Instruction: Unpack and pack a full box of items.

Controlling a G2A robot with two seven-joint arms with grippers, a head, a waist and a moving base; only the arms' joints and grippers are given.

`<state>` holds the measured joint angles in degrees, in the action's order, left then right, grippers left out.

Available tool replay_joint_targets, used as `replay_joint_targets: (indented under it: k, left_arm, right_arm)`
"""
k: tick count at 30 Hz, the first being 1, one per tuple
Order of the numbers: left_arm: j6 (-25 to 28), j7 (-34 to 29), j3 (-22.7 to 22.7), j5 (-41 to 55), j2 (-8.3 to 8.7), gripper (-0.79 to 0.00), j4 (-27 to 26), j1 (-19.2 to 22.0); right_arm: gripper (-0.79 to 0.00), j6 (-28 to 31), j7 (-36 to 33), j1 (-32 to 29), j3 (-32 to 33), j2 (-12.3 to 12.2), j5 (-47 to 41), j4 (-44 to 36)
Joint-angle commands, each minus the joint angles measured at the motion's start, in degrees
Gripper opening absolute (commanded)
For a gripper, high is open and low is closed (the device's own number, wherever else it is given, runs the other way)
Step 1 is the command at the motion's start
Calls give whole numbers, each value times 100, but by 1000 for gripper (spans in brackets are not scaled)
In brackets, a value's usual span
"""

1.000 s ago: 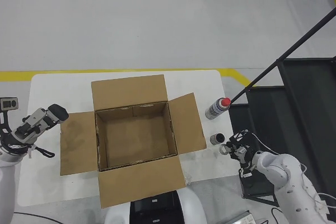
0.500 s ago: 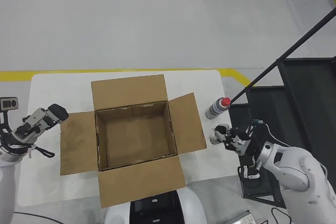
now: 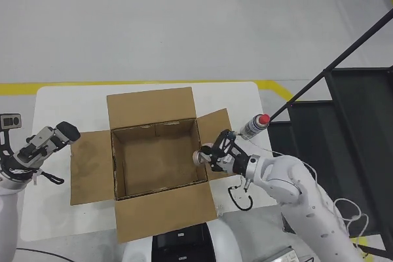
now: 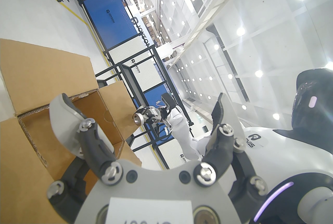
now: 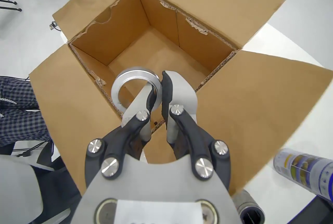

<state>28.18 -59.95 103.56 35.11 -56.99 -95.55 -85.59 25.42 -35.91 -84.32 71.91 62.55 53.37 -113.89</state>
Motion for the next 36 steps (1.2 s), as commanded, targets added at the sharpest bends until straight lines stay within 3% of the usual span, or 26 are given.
replay_joint_targets:
  k: [1,11,14,15,16,17,19,23,27,30,36]
  left_arm:
    - [0,0,0,0,0,0,0,0]
    - [0,0,0,0,0,0,0,0]
    - [0,0,0,0,0,0,0,0]
    - [0,0,0,0,0,0,0,0]
    - [0,0,0,0,0,0,0,0]
    - [0,0,0,0,0,0,0,0]
    - [0,0,0,0,0,0,0,0]
    - [0,0,0,0,0,0,0,0]
    - [0,0,0,0,0,0,0,0]
    - [0,0,0,0,0,0,0,0]
    - [0,0,0,0,0,0,0,0]
  right_arm:
    - [-785,-329,-5,242,-356,52,204,152]
    - [-785,-1587,-63,1039,-1700,337,1253,974]
    - [-702,-1786,-24,1196,-2003,423,1408,1180]
    - [-646,-1840,-5,1239,-2090,449,1453,1239]
    - [-526,-1883,5,1274,-2174,475,1486,1290]
    - [-188,-1924,4,1311,-2250,499,1535,1340]
    - [0,-1975,11,1366,-2372,540,1587,1415]
    - [0,-1704,24,1378,-2378,550,1533,1408]
    - [0,-963,48,1044,-1880,404,1164,1036]
    - [0,-182,79,512,-1043,198,736,488]
    - [0,1288,644,-977,1282,-168,-229,-296]
